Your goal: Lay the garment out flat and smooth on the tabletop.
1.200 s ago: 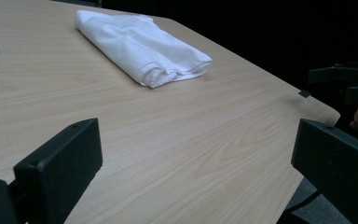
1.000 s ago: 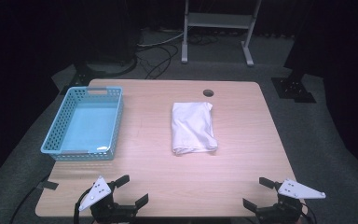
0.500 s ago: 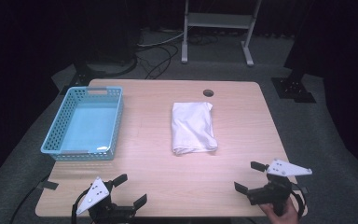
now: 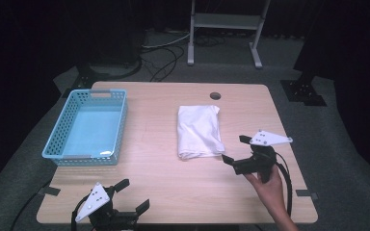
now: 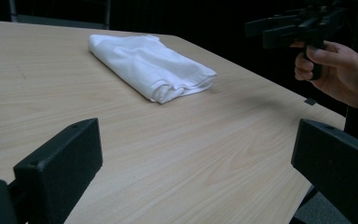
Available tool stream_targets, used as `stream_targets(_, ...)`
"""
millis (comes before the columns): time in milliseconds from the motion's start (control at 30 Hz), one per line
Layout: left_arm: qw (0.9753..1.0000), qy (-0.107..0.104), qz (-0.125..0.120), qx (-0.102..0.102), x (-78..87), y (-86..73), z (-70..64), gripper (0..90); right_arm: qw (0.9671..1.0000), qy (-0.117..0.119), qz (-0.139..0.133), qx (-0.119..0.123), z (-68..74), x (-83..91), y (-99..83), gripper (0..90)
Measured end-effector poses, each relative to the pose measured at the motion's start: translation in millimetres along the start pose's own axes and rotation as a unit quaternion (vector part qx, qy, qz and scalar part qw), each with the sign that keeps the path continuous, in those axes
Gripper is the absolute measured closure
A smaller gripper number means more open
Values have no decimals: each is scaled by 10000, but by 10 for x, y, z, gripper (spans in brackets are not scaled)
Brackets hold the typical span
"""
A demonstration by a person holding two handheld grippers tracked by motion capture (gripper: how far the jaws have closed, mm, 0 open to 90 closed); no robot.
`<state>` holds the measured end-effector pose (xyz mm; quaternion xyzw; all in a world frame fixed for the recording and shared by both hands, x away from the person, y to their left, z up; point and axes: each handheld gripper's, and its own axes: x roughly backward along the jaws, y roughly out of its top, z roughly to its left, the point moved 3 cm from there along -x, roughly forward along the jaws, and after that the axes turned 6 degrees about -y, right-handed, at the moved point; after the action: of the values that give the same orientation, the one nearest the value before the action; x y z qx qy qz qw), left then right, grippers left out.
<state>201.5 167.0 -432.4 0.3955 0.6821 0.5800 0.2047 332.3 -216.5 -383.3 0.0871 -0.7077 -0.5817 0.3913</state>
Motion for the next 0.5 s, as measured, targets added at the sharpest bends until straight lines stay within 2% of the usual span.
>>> stream_targets(133, 10000, 4, 4, -25, 4, 0, -6, 10, 9996, 114, 252, -98, -59, -203, 119, 32)
stream_targets(167, 10000, 4, 4, -25, 4, 0, -6, 10, 9996, 114, 252, -98, -59, -203, 119, 32)
stream_targets(200, 10000, 7, 6, -29, 3, 0, -6, 10, 9993, 131, 326, -82, -78, -289, 175, 32)
stream_targets(233, 10000, 7, 6, -29, 3, 0, -6, 10, 9993, 131, 326, -82, -78, -289, 175, 32)
stream_targets(300, 10000, 18, 4, -27, 7, 1, -5, 9, 9993, 73, 379, -7, -107, -396, 262, 33)
stream_targets(500, 10000, -1, 19, -41, 3, -6, 5, 10, 9982, 133, 583, -89, -188, -597, 389, 41)
